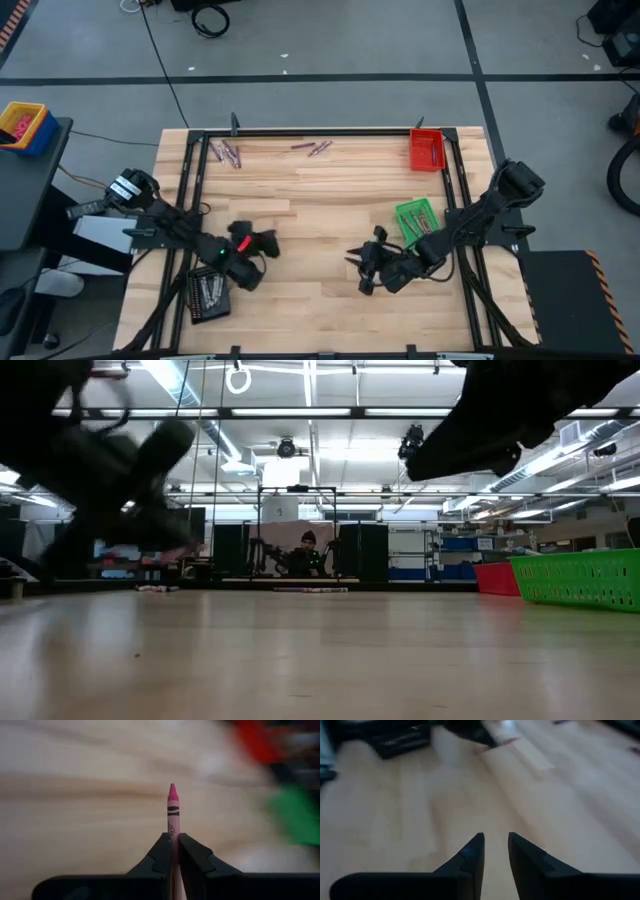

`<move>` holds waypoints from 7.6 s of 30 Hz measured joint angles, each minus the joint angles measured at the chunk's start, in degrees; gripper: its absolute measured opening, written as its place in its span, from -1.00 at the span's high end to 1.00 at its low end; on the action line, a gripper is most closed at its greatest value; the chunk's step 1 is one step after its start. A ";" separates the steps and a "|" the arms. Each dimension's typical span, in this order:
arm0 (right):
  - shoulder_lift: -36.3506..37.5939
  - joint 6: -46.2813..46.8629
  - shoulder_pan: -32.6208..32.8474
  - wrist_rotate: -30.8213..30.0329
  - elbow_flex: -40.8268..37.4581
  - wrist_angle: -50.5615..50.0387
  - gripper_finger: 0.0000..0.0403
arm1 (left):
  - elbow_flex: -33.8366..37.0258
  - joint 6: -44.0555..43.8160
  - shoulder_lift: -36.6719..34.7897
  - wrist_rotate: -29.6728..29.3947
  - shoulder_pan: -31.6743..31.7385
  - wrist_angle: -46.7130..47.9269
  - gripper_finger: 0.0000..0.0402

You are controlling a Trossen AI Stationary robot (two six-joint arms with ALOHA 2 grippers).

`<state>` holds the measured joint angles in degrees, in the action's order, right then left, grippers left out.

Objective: Sort crayons
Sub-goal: Put the pink crayon into the green bin

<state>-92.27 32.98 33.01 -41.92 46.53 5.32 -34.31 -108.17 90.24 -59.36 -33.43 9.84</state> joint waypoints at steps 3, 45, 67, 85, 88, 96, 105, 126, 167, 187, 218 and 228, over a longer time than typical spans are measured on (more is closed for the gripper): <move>-3.44 -3.48 0.03 3.87 -0.02 10.75 0.49 | -0.13 22.43 -0.07 -3.20 0.28 -20.66 0.86; -19.06 -13.22 -13.83 26.84 9.34 52.91 0.88 | -0.24 87.04 -0.18 18.52 1.18 -72.47 0.82; -0.22 -6.38 -9.24 25.46 9.34 -3.25 0.84 | -0.28 88.02 -4.98 15.40 -4.83 -64.20 -0.13; 18.54 37.99 -10.09 18.62 -1.70 -73.37 0.82 | -0.28 74.64 -5.03 14.65 -2.80 -55.56 -0.15; 17.56 41.37 -10.05 20.68 -5.51 -72.10 0.81 | -0.28 74.39 -5.03 14.65 -2.80 -55.45 -0.15; 16.13 43.42 -8.59 23.02 -10.86 -62.73 0.63 | -0.26 74.31 -5.03 14.65 -2.80 -55.05 -0.15; 16.53 38.57 -6.28 20.82 -2.97 -69.83 0.32 | -0.26 73.92 -5.02 14.62 -1.85 -52.91 -0.15; 15.67 -22.41 11.56 -25.24 4.10 -11.10 0.31 | -28.63 78.51 3.73 29.13 34.59 -4.18 0.05; 15.39 -60.03 -13.09 -5.22 -4.29 29.75 0.31 | -25.32 114.35 24.04 55.43 66.67 -22.56 0.18; 15.39 -61.61 -18.15 -2.79 -4.27 31.55 0.31 | -25.35 120.25 24.08 53.84 65.80 -22.83 0.96; 15.39 -63.33 -20.89 -3.09 -4.23 29.50 0.31 | -26.27 134.38 14.85 47.17 49.30 -6.24 0.51; 15.39 -62.93 -21.15 -1.41 -4.23 29.79 0.31 | -37.23 142.23 20.46 56.55 55.74 5.92 0.21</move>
<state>-76.88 -29.95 11.86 -43.33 42.30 35.11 -71.54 34.06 110.70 -2.80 22.31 15.76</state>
